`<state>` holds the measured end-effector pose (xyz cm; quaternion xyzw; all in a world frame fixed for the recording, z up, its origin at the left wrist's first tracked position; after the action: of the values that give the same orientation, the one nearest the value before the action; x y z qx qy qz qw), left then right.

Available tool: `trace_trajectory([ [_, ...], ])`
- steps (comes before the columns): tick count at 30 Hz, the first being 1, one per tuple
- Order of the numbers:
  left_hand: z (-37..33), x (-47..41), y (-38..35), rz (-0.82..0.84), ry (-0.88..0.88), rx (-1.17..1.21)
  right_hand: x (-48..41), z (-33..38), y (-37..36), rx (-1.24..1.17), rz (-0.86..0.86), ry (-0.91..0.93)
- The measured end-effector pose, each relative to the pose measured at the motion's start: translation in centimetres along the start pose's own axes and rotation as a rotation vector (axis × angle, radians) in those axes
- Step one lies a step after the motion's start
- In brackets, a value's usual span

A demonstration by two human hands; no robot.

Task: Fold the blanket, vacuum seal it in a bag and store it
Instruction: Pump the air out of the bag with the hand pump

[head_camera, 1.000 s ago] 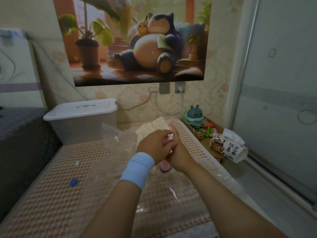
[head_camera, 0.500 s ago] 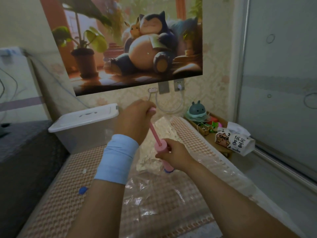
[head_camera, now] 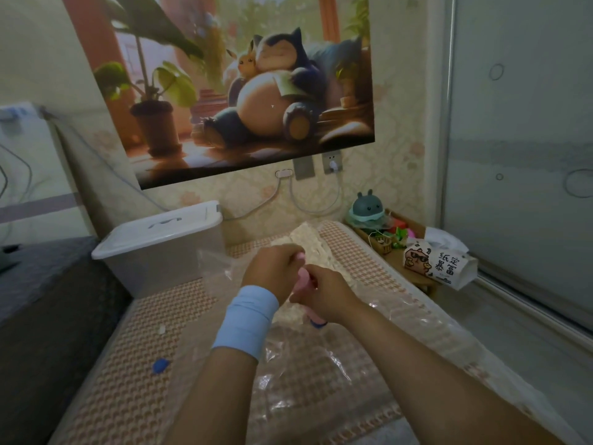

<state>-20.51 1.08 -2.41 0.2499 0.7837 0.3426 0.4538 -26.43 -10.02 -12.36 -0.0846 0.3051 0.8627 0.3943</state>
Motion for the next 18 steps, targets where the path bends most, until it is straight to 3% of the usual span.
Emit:
trace_trajectory([
  [6,-2.6,-0.6,7.7,-0.353,-0.173,-0.017,0.1,0.1,0.2,-0.069,0.007,-0.022],
  [9,-3.0,-0.8,8.0,-0.429,-0.193,-0.013,0.1,-0.1,0.2,-0.067,0.002,-0.025],
  [11,-2.6,-1.2,5.8,-0.372,-0.163,-0.013,0.0,-0.2,0.3,-0.053,0.004,-0.023],
  [15,0.2,0.1,-0.9,0.046,0.066,0.085,-0.1,-0.2,0.0,0.022,0.014,-0.018],
  [18,0.9,0.7,-2.0,0.100,0.080,0.030,-0.1,0.1,-0.4,0.036,0.002,0.000],
])
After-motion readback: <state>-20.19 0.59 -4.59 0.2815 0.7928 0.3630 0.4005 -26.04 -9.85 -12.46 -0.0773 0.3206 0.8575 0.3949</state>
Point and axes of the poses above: each hand's wrist, its own x-axis away from the middle knuckle, its own y-axis out of the back of the hand, z = x × y, the point moved 3 cm from there along -x, towards the middle knuckle, and after that the axes turned 7 degrees about -z, right-handed, at the moved point
